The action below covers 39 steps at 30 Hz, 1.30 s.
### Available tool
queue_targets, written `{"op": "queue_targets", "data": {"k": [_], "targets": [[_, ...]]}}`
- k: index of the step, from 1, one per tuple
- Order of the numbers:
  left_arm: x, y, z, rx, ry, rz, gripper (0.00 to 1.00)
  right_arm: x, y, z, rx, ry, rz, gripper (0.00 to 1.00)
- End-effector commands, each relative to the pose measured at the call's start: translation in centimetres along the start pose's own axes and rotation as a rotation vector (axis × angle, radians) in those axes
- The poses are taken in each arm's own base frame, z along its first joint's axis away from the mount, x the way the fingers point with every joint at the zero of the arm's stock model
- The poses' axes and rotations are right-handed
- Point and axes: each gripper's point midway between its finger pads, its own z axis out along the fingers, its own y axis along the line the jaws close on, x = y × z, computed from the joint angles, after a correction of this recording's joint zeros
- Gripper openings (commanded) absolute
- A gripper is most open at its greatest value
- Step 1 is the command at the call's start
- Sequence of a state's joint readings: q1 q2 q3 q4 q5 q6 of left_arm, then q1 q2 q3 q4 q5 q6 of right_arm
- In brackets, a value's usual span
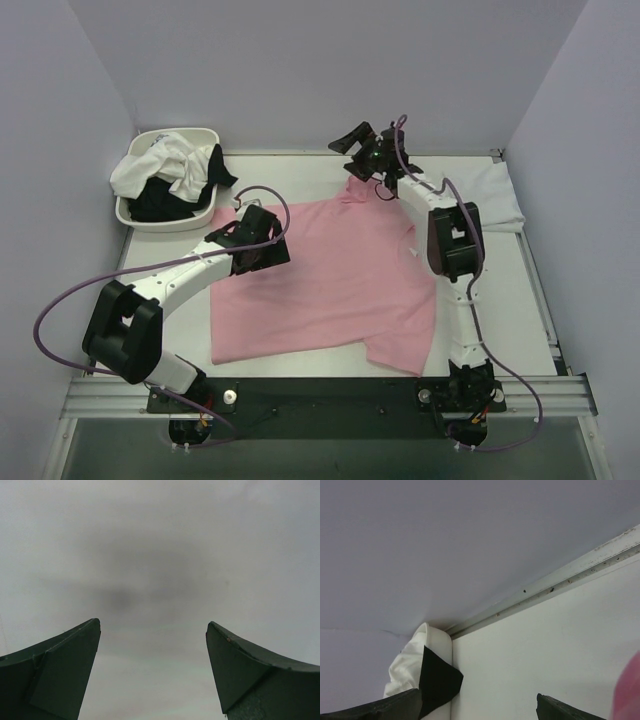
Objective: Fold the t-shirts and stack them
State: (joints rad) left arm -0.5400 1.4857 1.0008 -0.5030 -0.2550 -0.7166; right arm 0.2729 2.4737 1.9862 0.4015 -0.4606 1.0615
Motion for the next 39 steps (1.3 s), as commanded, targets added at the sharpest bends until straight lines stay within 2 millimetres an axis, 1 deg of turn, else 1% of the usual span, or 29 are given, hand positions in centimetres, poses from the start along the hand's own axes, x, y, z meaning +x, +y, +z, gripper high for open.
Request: {"op": "queue_targets", "data": {"k": [1,2,3,4,5,6,8,9,10,12,13,14,15,17,18,19,20,21,23,24,26,27,28,29,30,32,35,36,39], "targets": [[-0.8,-1.0,-0.4,0.043,-0.036,0.006,0.97,-4.3,10.0,-7.5,-0.132,-0.091,-0.256,0.99],[-0.8,-0.9,-0.4,0.039,-0.039,0.008,0.96,-3.6,8.6,-8.1,-0.087,-0.072,-0.274,1.0],[-0.8,-0.9,-0.4,0.041,-0.038,0.008,0.96,-3.6,7.0,-8.9,-0.003,-0.067,-0.315,1.0],[-0.9,-1.0,-0.5,0.045,-0.04,0.007,0.96,-3.5,7.4,-10.0,0.019,-0.065,-0.338,1.0],[-1.1,-1.1,-0.6,0.046,-0.045,0.008,0.96,-3.2,6.9,-10.3,0.04,-0.052,-0.349,1.0],[-1.1,-1.2,-0.6,0.049,-0.044,0.008,0.96,-2.5,5.4,-10.8,0.091,-0.017,-0.339,1.0],[-1.4,-1.3,-0.7,0.048,-0.051,0.006,0.96,-1.7,4.4,-11.1,0.122,0.017,-0.351,0.95],[-1.3,-1.3,-0.6,0.048,-0.049,0.005,0.97,-1.3,3.4,-11.2,0.154,0.037,-0.336,0.92],[-1.2,-1.2,-0.6,0.044,-0.047,0.008,0.96,-0.8,2.5,-10.8,0.17,0.057,-0.331,0.85],[-1.3,-1.2,-0.6,0.045,-0.048,0.005,0.96,0.0,1.0,-10.5,0.203,0.091,-0.307,0.77],[-1.3,-1.2,-0.6,0.045,-0.048,0.003,0.96,0.4,0.5,-9.7,0.206,0.11,-0.297,0.66],[-1.1,-1.2,-0.6,0.045,-0.046,0.0,0.97,0.6,0.1,-9.5,0.209,0.119,-0.281,0.63],[-1.2,-1.2,-0.7,0.047,-0.048,0.0,0.97,1.1,-1.0,-8.8,0.226,0.134,-0.268,0.62],[-1.1,-1.3,-0.7,0.053,-0.047,-0.006,0.96,1.1,-0.9,-8.0,0.229,0.13,-0.277,0.6],[-1.1,-1.3,-0.7,0.055,-0.047,-0.006,0.96,1.5,-1.5,-7.8,0.25,0.148,-0.272,0.6],[-1.1,-1.3,-0.7,0.058,-0.046,-0.008,0.96,1.3,-1.5,-6.8,0.248,0.15,-0.277,0.6],[-1.1,-1.4,-0.8,0.063,-0.046,-0.01,0.96,1.6,-1.8,-6.3,0.257,0.159,-0.275,0.6],[-0.8,-1.3,-0.7,0.061,-0.04,-0.008,0.96,2.5,-3.1,-5.6,0.284,0.187,-0.266,0.59],[-0.8,-1.3,-0.6,0.063,-0.042,-0.011,0.96,2.4,-2.7,-4.9,0.28,0.181,-0.274,0.59],[-0.6,-1.2,-0.6,0.061,-0.04,-0.01,0.96,2.6,-3.3,-4.5,0.287,0.187,-0.27,0.59],[-0.4,-1.0,-0.4,0.059,-0.032,-0.009,0.96,2.6,-2.9,-3.9,0.276,0.181,-0.275,0.59],[-0.4,-1.0,-0.3,0.057,-0.035,-0.009,0.96,3.0,-3.3,-3.6,0.281,0.189,-0.27,0.57],[-0.2,-1.0,-0.2,0.057,-0.028,-0.009,0.96,3.1,-3.3,-3.4,0.279,0.19,-0.268,0.56],[-0.1,-0.9,-0.1,0.056,-0.028,-0.009,0.96,3.2,-3.2,-3.3,0.274,0.191,-0.266,0.54],[0.0,-0.9,0.0,0.053,-0.023,-0.008,0.96,3.5,-3.4,-3.1,0.275,0.197,-0.261,0.5],[0.1,-0.9,0.1,0.051,-0.021,-0.007,0.96,3.8,-3.4,-2.9,0.275,0.2,-0.266,0.47],[0.2,-0.9,0.2,0.05,-0.018,-0.006,0.96,4.3,-3.4,-2.6,0.27,0.21,-0.264,0.36],[0.2,-0.8,0.3,0.05,-0.018,-0.006,0.96,4.4,-3.5,-2.4,0.27,0.212,-0.266,0.31],[0.2,-0.9,0.3,0.051,-0.019,-0.005,0.96,5.1,-3.7,-2.0,0.271,0.225,-0.267,0.23]]}}
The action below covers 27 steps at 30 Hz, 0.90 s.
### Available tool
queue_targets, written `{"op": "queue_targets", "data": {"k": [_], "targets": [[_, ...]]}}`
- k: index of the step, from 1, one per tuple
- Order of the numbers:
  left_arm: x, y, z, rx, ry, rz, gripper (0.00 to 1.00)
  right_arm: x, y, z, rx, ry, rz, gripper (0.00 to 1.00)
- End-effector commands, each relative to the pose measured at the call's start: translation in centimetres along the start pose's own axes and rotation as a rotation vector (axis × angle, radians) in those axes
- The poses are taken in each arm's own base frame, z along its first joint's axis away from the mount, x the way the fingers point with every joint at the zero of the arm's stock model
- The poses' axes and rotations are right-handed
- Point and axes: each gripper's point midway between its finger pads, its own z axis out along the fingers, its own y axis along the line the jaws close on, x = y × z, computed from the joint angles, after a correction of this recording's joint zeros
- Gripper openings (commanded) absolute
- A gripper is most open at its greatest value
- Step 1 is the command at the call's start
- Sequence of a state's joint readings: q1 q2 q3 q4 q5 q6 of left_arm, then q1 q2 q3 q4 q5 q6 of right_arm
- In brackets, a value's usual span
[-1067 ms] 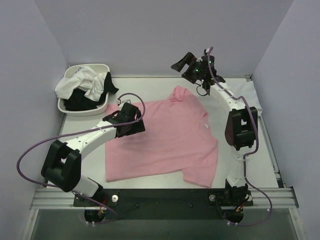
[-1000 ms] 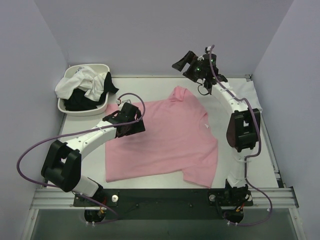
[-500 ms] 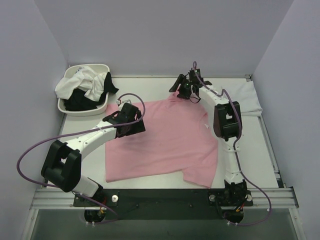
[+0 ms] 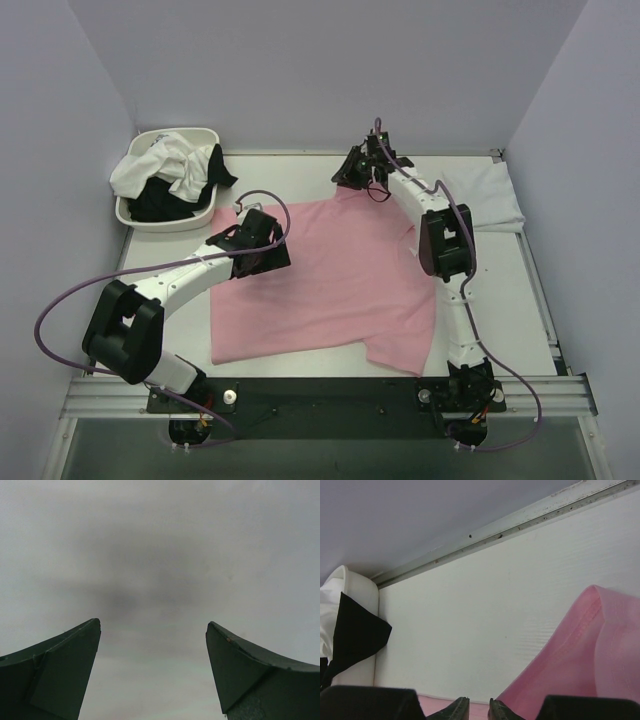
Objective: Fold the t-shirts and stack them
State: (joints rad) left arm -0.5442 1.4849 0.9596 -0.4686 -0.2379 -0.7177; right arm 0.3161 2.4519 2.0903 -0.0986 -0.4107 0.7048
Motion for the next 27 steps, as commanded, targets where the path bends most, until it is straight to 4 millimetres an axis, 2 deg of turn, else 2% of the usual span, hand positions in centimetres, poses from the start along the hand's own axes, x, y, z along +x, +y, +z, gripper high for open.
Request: {"op": "queue_targets", "data": {"k": [1,3,5,6,7,9,10,11,12,16,18,19,20,22,23,25,26,27], "targets": [[-0.9,-1.0,-0.3,0.038,-0.035,-0.008,0.96,0.0,1.3,0.8,-0.024,0.0,-0.018,0.23],[-1.1,-1.0,-0.3,0.04,-0.039,-0.01,0.96,0.8,1.2,1.7,-0.027,0.019,-0.022,0.22],[-1.0,-1.0,-0.3,0.038,-0.037,-0.008,0.96,1.1,2.5,2.3,-0.057,0.021,-0.037,0.22],[-1.0,-0.9,-0.3,0.037,-0.039,-0.008,0.96,1.7,2.1,3.2,-0.056,0.032,-0.037,0.22],[-1.0,-0.8,-0.3,0.034,-0.038,-0.006,0.96,1.2,2.8,3.5,-0.077,0.014,-0.047,0.2],[-0.9,-0.7,-0.4,0.032,-0.038,-0.006,0.96,1.9,2.9,4.6,-0.1,0.02,-0.042,0.2],[-1.0,-0.7,-0.5,0.032,-0.041,-0.006,0.96,1.3,3.6,4.9,-0.133,-0.006,-0.047,0.2],[-1.1,-0.6,-0.6,0.033,-0.044,-0.007,0.96,1.6,3.7,5.2,-0.152,-0.009,-0.041,0.2],[-1.0,-0.5,-0.6,0.029,-0.044,-0.005,0.96,1.5,4.0,5.5,-0.17,-0.016,-0.031,0.26],[-1.1,-0.4,-0.6,0.026,-0.048,-0.004,0.96,0.6,5.3,5.5,-0.217,-0.058,-0.052,0.26],[-1.0,-0.4,-0.6,0.024,-0.046,0.0,0.96,0.0,5.7,4.2,-0.219,-0.085,-0.069,0.29],[-1.0,-0.3,-0.6,0.023,-0.045,-0.001,0.96,-1.0,6.4,3.3,-0.239,-0.123,-0.086,0.32],[-1.1,-0.4,-0.7,0.027,-0.049,-0.001,0.96,-1.5,6.9,1.7,-0.241,-0.14,-0.095,0.36],[-1.1,-0.5,-0.6,0.029,-0.05,-0.003,0.96,-3.1,7.6,-0.3,-0.258,-0.173,-0.117,0.39],[-1.1,-0.5,-0.6,0.03,-0.049,-0.002,0.96,-4.1,8.9,-2.2,-0.279,-0.193,-0.127,0.46],[-1.2,-0.6,-0.7,0.033,-0.051,-0.001,0.96,-4.4,7.8,-3.7,-0.259,-0.179,-0.137,0.56],[-1.1,-0.6,-0.7,0.032,-0.049,-0.001,0.96,-5.4,8.7,-5.7,-0.262,-0.203,-0.151,0.61],[-1.1,-0.6,-0.7,0.034,-0.052,0.0,0.96,-4.5,7.2,-5.9,-0.231,-0.181,-0.147,0.61]]}}
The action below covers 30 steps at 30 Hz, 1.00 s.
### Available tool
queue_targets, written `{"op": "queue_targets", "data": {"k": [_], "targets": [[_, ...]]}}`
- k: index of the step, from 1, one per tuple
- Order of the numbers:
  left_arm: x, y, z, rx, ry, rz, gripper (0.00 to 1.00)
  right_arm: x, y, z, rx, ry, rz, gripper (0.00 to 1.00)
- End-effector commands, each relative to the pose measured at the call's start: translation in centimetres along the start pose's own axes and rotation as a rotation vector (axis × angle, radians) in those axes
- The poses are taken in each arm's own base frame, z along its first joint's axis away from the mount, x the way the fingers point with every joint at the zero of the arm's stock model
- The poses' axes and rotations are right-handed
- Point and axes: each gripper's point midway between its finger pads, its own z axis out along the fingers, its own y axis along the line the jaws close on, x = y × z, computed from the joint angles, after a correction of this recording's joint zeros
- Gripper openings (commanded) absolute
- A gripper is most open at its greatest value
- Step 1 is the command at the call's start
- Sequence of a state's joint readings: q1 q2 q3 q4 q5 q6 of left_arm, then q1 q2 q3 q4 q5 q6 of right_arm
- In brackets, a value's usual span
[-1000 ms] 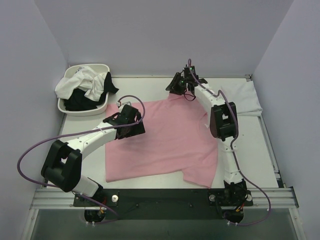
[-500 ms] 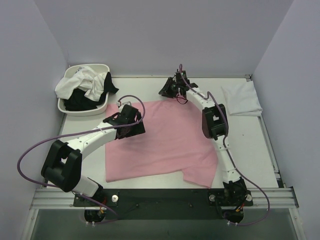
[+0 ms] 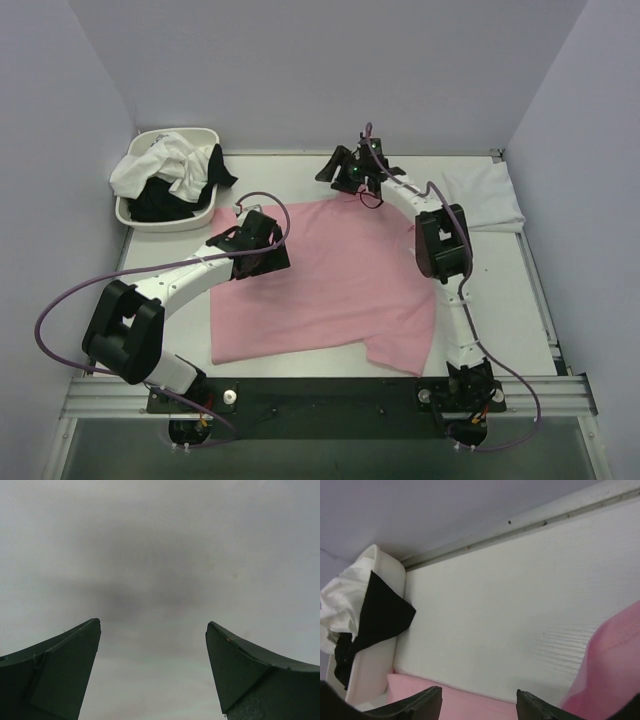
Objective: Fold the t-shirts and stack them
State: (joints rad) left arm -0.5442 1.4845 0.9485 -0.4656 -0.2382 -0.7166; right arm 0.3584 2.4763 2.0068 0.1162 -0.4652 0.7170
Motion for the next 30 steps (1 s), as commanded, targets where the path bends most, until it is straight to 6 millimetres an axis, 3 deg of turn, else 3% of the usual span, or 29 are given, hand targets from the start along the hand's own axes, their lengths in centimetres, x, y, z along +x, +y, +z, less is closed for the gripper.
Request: {"op": "queue_targets", "data": {"k": [1,2,3,4,7,13,19,30], "targets": [[-1.4,-0.9,-0.8,0.04,-0.057,-0.003,0.96,-7.5,4.9,-8.5,-0.08,-0.176,-0.122,0.61],[-1.5,-0.8,-0.8,0.039,-0.06,-0.002,0.96,-8.1,5.3,-10.2,-0.077,-0.198,-0.134,0.61],[-1.4,-0.9,-0.8,0.041,-0.059,-0.002,0.96,-7.3,4.0,-10.5,-0.048,-0.182,-0.125,0.62],[-1.4,-1.0,-0.8,0.04,-0.057,-0.001,0.96,-8.0,3.5,-11.6,-0.018,-0.198,-0.123,0.63],[-1.6,-1.1,-0.9,0.039,-0.06,0.0,0.96,-6.7,0.6,-12.0,0.064,-0.153,-0.111,0.64],[-2.0,-1.2,-1.3,0.045,-0.071,-0.004,0.96,-3.9,-3.7,-10.2,0.159,-0.079,-0.072,0.64],[-2.1,-1.2,-1.4,0.044,-0.073,-0.006,0.96,-2.8,-6.7,-8.7,0.231,-0.056,-0.045,0.64],[-1.7,-0.8,-0.8,0.028,-0.059,-0.004,0.96,-2.5,-7.9,-6.8,0.241,-0.037,-0.023,0.64]]}}
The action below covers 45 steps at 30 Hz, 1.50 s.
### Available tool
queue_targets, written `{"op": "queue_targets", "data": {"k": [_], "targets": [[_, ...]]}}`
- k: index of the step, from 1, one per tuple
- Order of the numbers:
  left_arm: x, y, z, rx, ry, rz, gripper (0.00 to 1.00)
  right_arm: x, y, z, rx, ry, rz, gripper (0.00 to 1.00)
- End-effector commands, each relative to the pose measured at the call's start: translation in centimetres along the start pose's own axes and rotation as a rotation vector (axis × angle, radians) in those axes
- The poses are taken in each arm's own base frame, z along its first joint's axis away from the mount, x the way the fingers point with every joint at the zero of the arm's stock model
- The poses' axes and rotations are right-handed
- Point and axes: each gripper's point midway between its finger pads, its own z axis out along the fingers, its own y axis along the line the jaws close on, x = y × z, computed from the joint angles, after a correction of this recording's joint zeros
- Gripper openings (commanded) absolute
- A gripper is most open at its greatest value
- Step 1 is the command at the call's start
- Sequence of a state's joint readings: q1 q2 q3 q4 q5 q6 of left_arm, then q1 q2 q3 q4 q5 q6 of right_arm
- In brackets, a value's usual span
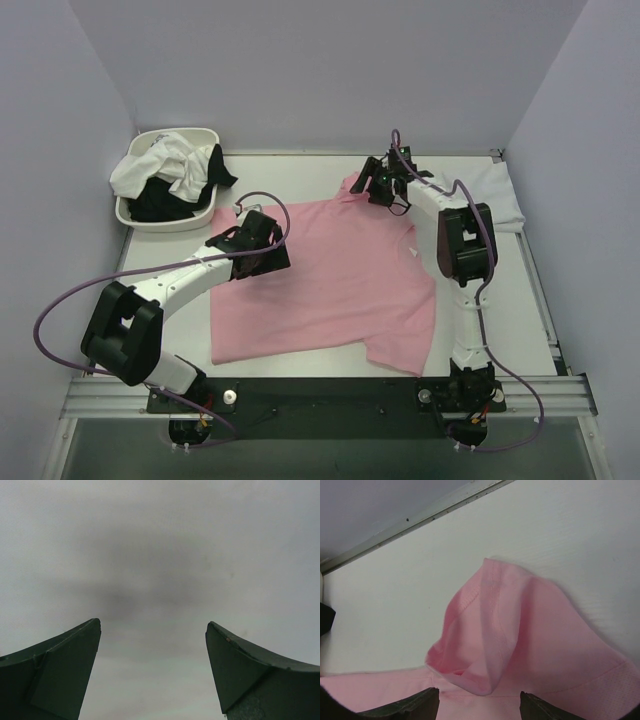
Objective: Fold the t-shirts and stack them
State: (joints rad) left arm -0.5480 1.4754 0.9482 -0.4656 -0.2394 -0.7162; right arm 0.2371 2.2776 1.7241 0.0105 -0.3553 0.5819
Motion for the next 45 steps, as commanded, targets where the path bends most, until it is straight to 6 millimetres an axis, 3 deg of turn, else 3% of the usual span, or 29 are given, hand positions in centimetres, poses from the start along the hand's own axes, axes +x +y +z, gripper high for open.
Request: {"op": "queue_targets", "data": {"k": [1,6,14,19,30,35,36,37,40,45], "targets": [[-1.6,-0.7,-0.5,0.021,-0.053,-0.005,0.96,-1.9,1.1,0.3,-0.016,-0.043,-0.01,0.64],[-1.5,-0.5,-0.4,0.015,-0.05,-0.005,0.96,-1.9,0.9,2.0,-0.018,-0.033,0.023,0.65],[-1.3,-0.2,0.0,0.005,-0.045,0.0,0.96,-4.0,2.7,4.4,-0.1,-0.08,0.111,0.65],[-1.0,-0.2,0.4,0.002,-0.032,0.002,0.96,-5.4,4.4,4.6,-0.174,-0.121,0.143,0.66],[-0.8,-0.4,0.7,0.007,-0.022,0.003,0.96,-8.5,8.0,2.5,-0.252,-0.186,0.146,0.67],[-0.8,-0.5,0.8,0.008,-0.019,0.004,0.96,-9.3,9.5,2.6,-0.308,-0.205,0.181,0.69],[-0.7,-0.4,0.9,0.007,-0.018,0.004,0.96,-10.3,10.3,2.4,-0.333,-0.224,0.185,0.7],[-0.8,-0.5,0.8,0.008,-0.019,0.004,0.96,-9.6,9.9,3.6,-0.334,-0.201,0.201,0.7],[-0.8,-0.4,0.7,0.006,-0.021,0.005,0.96,-9.6,10.0,4.5,-0.354,-0.19,0.248,0.71],[-0.6,-0.1,0.5,0.004,-0.021,0.005,0.96,-9.5,9.3,4.5,-0.339,-0.203,0.235,0.71]]}}
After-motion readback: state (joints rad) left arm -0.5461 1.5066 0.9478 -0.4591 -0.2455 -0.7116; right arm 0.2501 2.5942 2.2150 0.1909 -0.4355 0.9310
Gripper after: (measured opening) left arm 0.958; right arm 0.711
